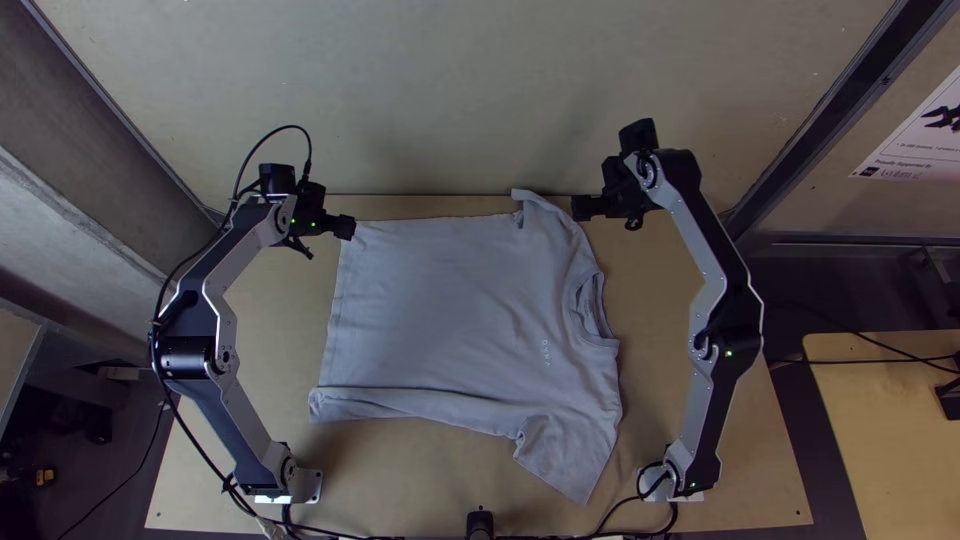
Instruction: Fold the t-shirt
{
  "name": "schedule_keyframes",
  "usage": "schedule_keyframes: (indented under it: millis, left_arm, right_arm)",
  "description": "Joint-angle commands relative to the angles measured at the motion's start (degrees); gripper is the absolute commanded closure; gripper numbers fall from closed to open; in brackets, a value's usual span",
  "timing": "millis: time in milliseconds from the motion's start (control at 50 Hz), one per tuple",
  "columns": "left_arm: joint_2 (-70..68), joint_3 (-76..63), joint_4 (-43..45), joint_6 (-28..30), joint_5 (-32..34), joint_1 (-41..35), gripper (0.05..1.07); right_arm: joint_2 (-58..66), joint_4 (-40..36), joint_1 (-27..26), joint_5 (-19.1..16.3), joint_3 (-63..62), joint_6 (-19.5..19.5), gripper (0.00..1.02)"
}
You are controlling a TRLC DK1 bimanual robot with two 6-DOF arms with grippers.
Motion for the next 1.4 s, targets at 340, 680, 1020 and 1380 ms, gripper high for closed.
schedule_keyframes:
  millis: [340, 680, 1020, 1380]
  left_arm:
    - [7.3, 4.8, 2.1, -2.7, 0.7, 0.1, 0.11]
    - [12.1, 7.9, 3.8, -3.5, 0.7, -0.5, 0.11]
    - [14.4, 8.9, 3.7, -2.9, 0.7, -1.1, 0.11]
    - [15.0, 8.3, 3.7, -2.5, 0.6, -0.5, 0.16]
  right_arm:
    - [15.8, 2.3, 0.0, 3.1, 7.1, -2.7, 0.1]
    - [20.4, 6.7, -0.3, 6.4, 8.6, -5.0, 0.1]
    - [21.6, 7.3, -1.3, 6.4, 8.7, -5.0, 0.1]
    - [22.1, 9.8, -0.1, 6.4, 8.7, -4.9, 0.25]
